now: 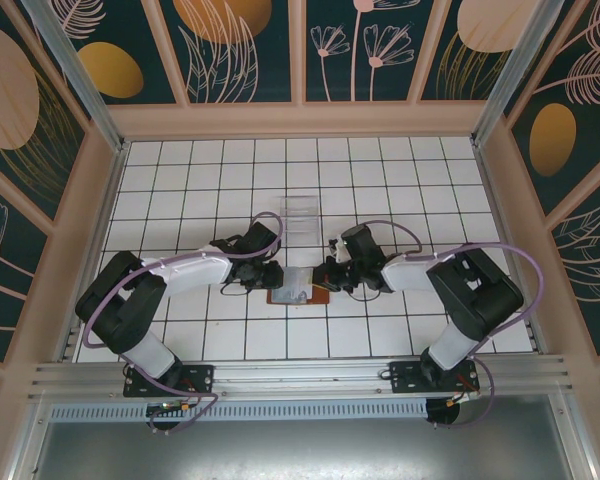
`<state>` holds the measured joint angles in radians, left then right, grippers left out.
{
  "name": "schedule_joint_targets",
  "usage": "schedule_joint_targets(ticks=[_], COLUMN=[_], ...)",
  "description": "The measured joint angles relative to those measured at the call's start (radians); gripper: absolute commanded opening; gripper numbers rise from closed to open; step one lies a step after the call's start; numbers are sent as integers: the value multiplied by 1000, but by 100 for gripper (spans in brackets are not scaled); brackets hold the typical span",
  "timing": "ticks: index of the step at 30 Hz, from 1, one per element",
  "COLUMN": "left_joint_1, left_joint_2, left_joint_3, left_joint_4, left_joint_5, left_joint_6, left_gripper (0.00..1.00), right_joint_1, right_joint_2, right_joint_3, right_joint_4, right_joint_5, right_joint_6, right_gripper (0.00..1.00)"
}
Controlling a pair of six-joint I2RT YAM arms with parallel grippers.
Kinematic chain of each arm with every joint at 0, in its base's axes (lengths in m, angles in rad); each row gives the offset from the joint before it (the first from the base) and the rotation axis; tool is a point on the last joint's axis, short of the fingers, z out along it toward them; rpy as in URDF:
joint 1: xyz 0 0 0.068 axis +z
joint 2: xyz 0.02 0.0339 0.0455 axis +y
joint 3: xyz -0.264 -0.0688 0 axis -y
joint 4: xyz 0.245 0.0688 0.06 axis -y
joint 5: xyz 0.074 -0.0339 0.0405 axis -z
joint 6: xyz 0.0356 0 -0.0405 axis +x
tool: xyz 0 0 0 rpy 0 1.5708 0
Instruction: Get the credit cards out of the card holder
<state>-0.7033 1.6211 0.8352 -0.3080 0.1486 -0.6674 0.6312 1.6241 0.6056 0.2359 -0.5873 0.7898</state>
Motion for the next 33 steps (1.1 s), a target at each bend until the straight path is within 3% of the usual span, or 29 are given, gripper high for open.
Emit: schedule_joint_targets(ticks=[22,33], left_joint_1=[0,0], left_joint_2=[-59,-98], left_joint_3=[-52,-52], left_joint_4=[13,-12], left_joint_5=[-25,-88], left_joint_6=[-34,-34], left_gripper=[34,35], right_joint_1=[-9,-11], right_joint_2=[-147,-169], right_joint_3=[63,195], right_joint_4=[-211,-374], right_joint_5=[72,200], right_joint_6=[-111,-352], right_gripper=[0,0])
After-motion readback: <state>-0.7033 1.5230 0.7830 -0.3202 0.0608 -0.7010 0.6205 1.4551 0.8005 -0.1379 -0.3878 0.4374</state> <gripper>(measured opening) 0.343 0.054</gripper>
